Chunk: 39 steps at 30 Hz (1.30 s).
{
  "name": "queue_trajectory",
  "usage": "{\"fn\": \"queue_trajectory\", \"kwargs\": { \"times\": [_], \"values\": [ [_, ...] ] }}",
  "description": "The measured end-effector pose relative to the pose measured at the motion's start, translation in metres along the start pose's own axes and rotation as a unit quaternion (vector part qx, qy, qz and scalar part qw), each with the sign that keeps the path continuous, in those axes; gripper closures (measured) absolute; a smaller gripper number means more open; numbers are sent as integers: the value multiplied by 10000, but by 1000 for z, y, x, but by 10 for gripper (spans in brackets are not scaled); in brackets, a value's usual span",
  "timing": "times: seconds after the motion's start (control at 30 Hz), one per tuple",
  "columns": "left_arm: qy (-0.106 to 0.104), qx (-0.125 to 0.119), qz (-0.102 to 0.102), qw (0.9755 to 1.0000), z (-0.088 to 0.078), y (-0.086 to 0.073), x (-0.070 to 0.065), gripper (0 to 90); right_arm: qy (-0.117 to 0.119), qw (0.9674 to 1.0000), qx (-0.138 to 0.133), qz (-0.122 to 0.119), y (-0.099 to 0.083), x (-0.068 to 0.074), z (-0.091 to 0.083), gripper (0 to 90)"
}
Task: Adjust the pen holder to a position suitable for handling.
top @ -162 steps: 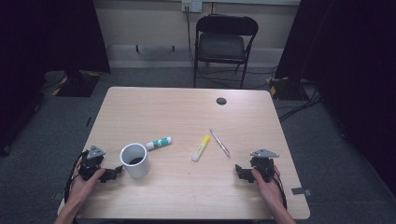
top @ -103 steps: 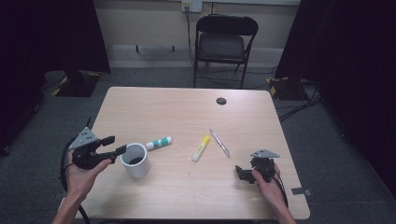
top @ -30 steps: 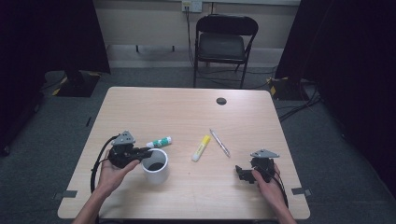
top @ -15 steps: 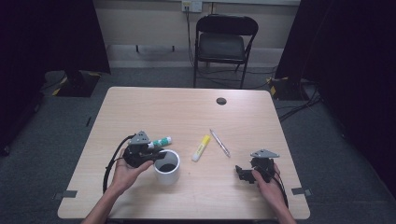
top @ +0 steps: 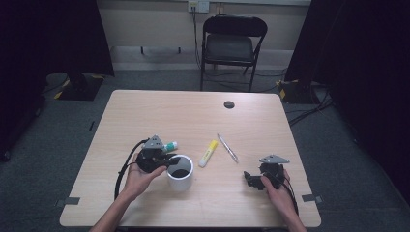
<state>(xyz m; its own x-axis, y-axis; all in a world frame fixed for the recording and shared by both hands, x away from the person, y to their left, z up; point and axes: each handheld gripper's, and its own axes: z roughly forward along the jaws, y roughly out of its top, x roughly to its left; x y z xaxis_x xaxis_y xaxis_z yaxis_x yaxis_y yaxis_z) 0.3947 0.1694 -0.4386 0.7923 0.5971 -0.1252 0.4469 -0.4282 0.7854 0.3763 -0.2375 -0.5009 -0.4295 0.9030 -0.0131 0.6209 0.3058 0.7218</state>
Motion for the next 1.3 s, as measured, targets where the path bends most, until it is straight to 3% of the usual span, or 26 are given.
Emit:
{"fn": "queue_trajectory", "kwargs": {
  "times": [0.1,0.57,0.77,1.0,1.2,1.27,1.3],
  "values": [
    [-66,-21,-54,10000,5,3,-2,773,-1,10000,1,1,0,0,0,49],
    [-214,-18,51,9998,26,16,-19,773,-2,10000,-5,-9,0,0,0,50],
    [-236,10,103,9997,30,19,-22,773,-2,10000,-2,-6,0,0,0,50],
    [-357,-51,-30,9993,33,19,-23,767,-3,10000,2,-6,0,0,-1,50],
    [-424,-17,14,9991,33,19,-24,764,-2,10000,2,-8,0,0,-1,50],
    [-447,-112,34,9989,29,21,-22,726,-2,10000,1,-8,0,0,-1,50],
    [-452,-186,10,9988,27,22,-22,660,-2,10000,2,-7,0,0,-1,50]
  ]
}}
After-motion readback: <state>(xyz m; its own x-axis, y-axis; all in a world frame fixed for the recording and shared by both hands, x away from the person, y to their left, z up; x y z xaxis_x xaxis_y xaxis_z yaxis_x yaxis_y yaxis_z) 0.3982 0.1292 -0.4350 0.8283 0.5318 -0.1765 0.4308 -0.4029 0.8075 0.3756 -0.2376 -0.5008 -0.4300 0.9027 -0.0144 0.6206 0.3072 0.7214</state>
